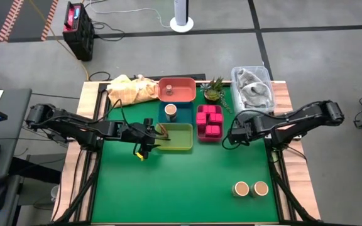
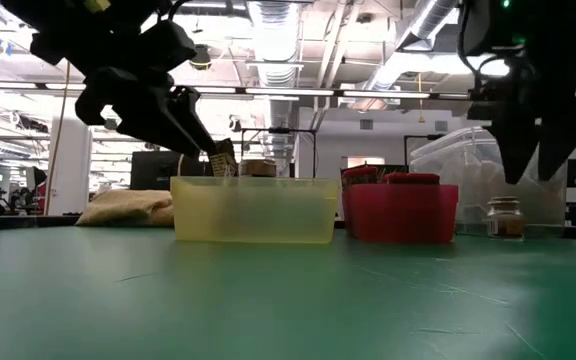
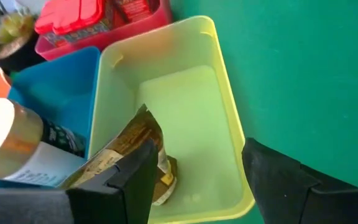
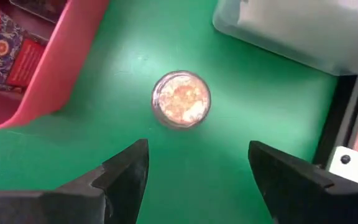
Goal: Sort spices by type
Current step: Put the transparent seasoning bottle into the orange bin
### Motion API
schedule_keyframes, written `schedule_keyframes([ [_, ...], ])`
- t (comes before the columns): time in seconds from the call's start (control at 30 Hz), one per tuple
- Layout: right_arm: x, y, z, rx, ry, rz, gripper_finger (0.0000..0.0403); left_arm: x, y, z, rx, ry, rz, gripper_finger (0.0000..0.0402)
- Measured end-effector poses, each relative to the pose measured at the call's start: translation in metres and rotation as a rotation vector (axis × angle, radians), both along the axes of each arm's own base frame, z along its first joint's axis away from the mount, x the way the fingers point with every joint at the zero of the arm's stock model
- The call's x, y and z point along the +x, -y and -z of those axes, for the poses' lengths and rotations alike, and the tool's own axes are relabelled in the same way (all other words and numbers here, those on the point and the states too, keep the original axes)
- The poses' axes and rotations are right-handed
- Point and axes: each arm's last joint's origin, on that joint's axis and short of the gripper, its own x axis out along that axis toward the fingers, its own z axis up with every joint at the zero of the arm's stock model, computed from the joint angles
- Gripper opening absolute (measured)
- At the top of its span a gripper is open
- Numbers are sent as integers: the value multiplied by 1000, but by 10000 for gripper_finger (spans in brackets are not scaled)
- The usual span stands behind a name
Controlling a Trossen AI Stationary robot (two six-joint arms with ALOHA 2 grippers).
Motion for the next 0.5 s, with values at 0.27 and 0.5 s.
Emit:
schedule_keyframes([
  [0.27,2,5,13,-37,42,-22,304,0,-1,0,35,6,-3,224],
  [0.5,5,18,20,-43,57,-24,344,0,-1,0,37,2,-5,224],
])
